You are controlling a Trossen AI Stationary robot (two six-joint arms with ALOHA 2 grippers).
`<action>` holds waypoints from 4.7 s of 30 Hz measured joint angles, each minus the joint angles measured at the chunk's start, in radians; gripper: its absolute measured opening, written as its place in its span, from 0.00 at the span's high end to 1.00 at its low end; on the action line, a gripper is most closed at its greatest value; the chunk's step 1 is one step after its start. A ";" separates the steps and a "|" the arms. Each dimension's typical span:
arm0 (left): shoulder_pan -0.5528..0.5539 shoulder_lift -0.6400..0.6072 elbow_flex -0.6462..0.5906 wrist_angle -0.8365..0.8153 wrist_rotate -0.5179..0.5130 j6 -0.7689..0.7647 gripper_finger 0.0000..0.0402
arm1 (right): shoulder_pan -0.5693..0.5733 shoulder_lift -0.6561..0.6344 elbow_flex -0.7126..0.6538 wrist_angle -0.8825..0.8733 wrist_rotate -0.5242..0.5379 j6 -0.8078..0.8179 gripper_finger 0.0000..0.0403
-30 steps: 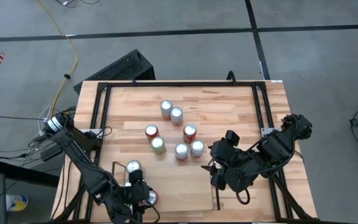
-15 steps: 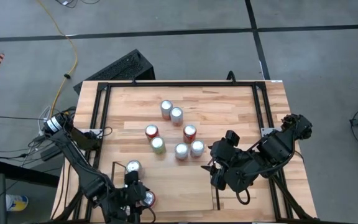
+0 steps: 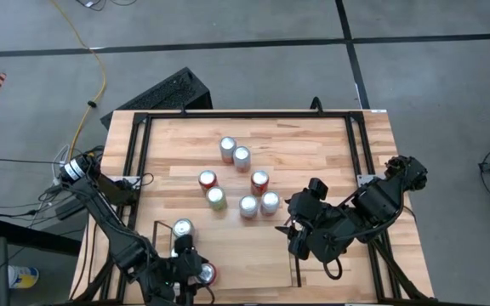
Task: Place canned beverage on shelf
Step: Put the red soda can on the shelf, then put the red soda can on the shelf aligned with the other red soda can
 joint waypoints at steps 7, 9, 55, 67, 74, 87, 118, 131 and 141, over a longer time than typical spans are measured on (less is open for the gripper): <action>0.008 0.023 0.000 0.014 0.046 0.026 0.35 | 0.000 0.000 0.000 0.006 0.000 0.000 0.23; 0.018 0.025 0.000 0.017 0.043 0.032 0.35 | 0.000 0.000 0.000 0.007 0.000 0.000 0.23; 0.025 0.028 0.000 0.015 0.085 0.069 0.27 | 0.002 0.000 0.000 0.014 -0.003 0.000 0.23; 0.053 0.026 0.004 0.016 0.127 0.082 0.23 | 0.008 0.000 0.000 0.014 -0.004 0.000 0.23; 0.079 -0.018 0.003 0.003 0.127 0.145 0.23 | 0.022 0.000 0.000 0.020 -0.004 0.000 0.23; 0.126 -0.040 0.156 -0.246 0.109 0.206 0.23 | 0.029 0.000 0.000 0.039 -0.007 -0.025 0.23; 0.807 -0.483 -0.288 -0.104 0.291 0.967 0.23 | 0.017 0.000 0.000 -0.017 -0.002 -0.202 0.23; 1.010 -0.514 -0.533 0.088 0.515 1.215 0.23 | -0.112 0.000 0.000 -0.012 -0.001 -0.124 0.23; 1.087 -0.514 -0.613 0.193 0.645 1.308 0.23 | -0.193 0.000 0.000 -0.010 -0.050 -0.124 0.23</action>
